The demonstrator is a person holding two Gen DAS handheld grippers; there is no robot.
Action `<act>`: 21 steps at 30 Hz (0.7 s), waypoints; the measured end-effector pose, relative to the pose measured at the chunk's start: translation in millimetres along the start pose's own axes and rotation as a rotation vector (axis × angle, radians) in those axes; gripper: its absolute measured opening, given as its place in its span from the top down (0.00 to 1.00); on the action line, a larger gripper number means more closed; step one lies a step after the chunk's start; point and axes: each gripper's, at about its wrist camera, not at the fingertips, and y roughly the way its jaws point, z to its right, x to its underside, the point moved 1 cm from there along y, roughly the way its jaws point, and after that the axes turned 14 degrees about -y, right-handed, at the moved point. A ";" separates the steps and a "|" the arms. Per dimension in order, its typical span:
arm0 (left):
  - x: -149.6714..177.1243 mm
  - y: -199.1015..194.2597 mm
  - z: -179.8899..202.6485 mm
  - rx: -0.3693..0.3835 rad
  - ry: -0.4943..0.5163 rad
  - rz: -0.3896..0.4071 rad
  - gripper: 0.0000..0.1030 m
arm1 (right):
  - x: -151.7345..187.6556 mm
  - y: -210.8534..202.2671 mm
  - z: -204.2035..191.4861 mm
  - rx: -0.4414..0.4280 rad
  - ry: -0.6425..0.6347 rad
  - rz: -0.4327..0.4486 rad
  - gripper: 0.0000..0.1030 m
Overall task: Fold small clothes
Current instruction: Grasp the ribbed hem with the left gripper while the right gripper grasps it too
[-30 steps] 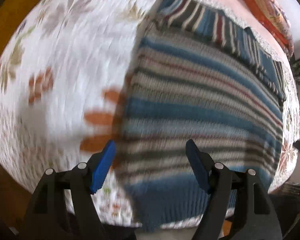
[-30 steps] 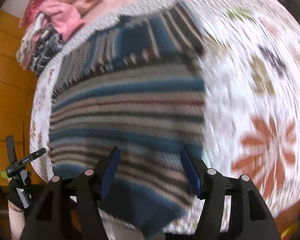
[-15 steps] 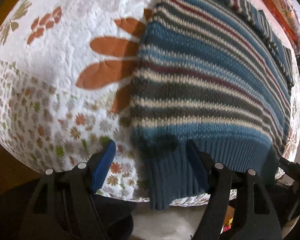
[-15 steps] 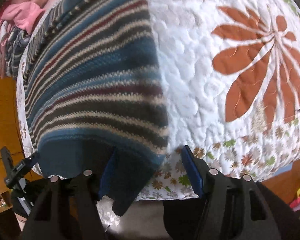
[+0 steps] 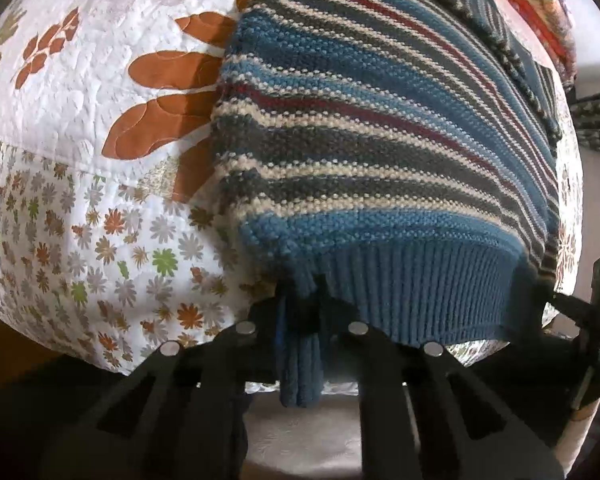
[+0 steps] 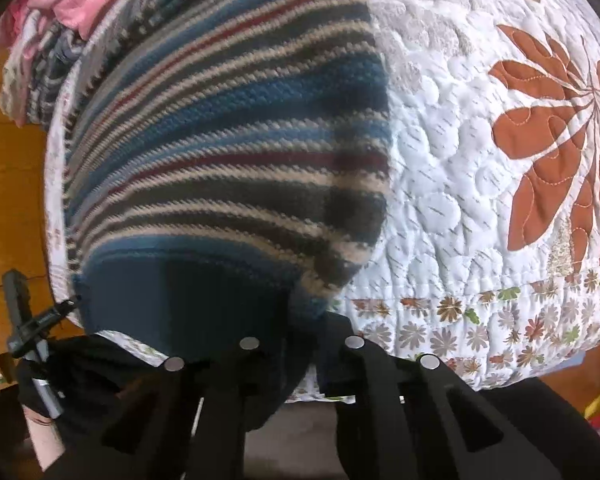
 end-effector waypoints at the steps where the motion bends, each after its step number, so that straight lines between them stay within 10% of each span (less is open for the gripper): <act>1: 0.0 -4.3 1.2 0.038 -0.006 0.004 0.91 | 0.0 -3.8 -0.2 -0.023 0.003 0.017 0.90; 9: -24.4 -53.6 -3.7 0.280 -0.027 0.088 0.92 | -11.6 -48.7 4.5 -0.221 0.018 0.163 0.90; 21: -113.7 -77.0 33.9 0.256 -0.027 0.156 0.92 | -101.2 -78.7 5.5 -0.208 0.052 0.184 0.91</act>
